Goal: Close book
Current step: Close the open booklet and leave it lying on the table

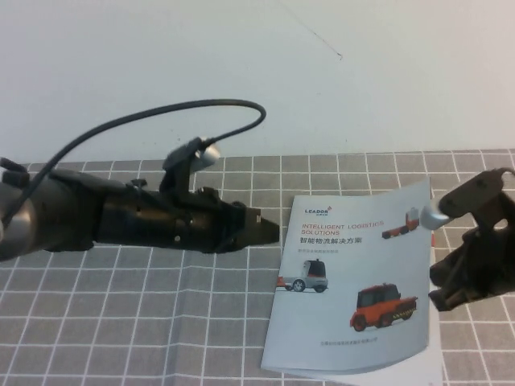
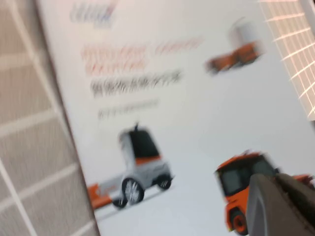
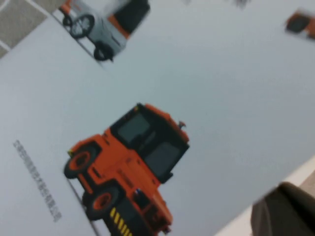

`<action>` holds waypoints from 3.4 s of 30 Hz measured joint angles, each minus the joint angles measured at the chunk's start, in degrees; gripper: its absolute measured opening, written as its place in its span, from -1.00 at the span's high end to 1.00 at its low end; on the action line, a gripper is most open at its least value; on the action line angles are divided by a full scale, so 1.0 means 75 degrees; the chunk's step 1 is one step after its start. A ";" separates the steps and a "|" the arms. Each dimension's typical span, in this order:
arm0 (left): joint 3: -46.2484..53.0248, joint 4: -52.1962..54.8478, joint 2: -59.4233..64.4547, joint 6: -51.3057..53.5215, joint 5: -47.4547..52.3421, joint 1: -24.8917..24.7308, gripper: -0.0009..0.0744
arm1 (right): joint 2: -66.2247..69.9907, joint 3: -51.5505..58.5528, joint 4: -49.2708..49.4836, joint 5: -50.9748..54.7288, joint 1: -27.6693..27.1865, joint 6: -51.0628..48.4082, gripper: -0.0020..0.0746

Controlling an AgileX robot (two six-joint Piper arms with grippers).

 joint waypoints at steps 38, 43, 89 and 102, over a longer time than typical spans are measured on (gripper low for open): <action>0.6613 1.1431 -1.1850 -0.6724 -0.6083 0.0000 0.99 | -0.9486 0.3053 -0.6356 0.0851 0.0000 0.5560 0.95; 0.7405 1.1799 -1.2593 -0.6707 -0.7295 0.0000 0.99 | -1.0540 0.3877 -0.6324 -0.0432 0.0000 0.5560 0.95; 0.8226 1.0636 -1.3803 -0.6721 -0.6774 0.0039 0.99 | -1.1213 0.4260 -0.6367 -0.1139 0.0000 0.5601 0.95; 0.8226 1.0460 -1.3822 -0.6721 -0.4463 0.1743 0.99 | -1.1213 0.4260 -0.6367 -0.1109 0.0000 0.5601 0.95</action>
